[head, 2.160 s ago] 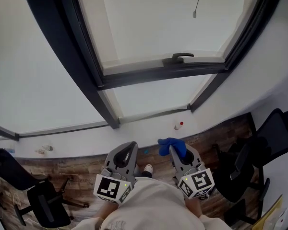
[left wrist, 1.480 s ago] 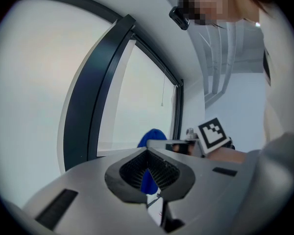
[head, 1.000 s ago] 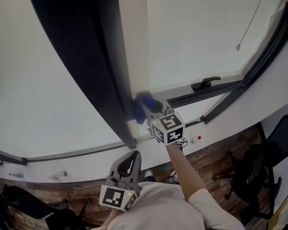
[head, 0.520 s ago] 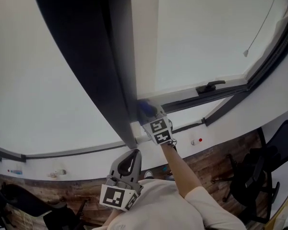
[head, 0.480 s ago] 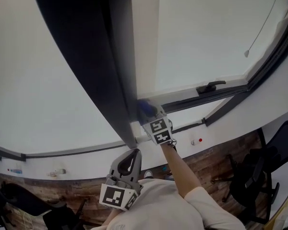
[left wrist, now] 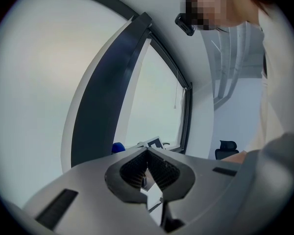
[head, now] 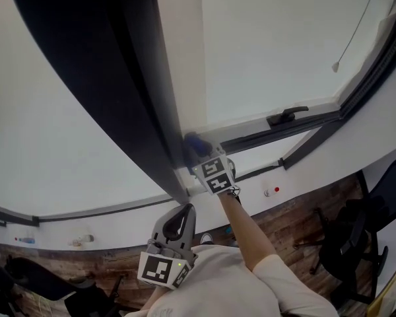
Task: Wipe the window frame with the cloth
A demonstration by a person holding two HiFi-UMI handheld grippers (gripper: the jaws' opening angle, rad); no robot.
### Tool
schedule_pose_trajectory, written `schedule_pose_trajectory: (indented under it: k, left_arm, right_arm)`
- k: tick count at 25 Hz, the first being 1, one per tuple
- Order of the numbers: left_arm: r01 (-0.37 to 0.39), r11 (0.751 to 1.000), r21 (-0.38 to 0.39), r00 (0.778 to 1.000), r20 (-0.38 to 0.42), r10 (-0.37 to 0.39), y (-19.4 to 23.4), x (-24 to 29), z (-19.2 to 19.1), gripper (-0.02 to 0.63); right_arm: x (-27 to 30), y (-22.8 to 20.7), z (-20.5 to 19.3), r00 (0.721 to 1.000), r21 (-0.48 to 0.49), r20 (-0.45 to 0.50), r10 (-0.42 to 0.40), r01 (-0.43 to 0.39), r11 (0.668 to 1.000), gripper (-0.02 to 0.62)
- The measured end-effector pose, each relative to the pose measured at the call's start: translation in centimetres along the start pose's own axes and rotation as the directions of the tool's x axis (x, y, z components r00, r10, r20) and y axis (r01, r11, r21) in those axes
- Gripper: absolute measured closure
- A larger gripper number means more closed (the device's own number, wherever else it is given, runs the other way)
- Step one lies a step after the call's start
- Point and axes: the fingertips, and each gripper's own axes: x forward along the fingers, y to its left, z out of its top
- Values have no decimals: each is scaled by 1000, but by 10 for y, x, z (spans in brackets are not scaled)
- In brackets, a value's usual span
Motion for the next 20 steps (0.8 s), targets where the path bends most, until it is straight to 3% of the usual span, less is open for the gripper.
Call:
schedule_pose_trajectory:
  k: [10, 20]
  left_arm:
    - [41, 999, -27, 999, -33, -42, -12, 13, -10, 597]
    - [67, 997, -28, 998, -17, -67, -14, 25, -2, 597]
  right_arm:
    - [0, -9, -3, 999, 18, -17, 36, -35, 999, 534]
    - [-10, -32, -9, 1000, 47, -19, -2, 3, 999, 534]
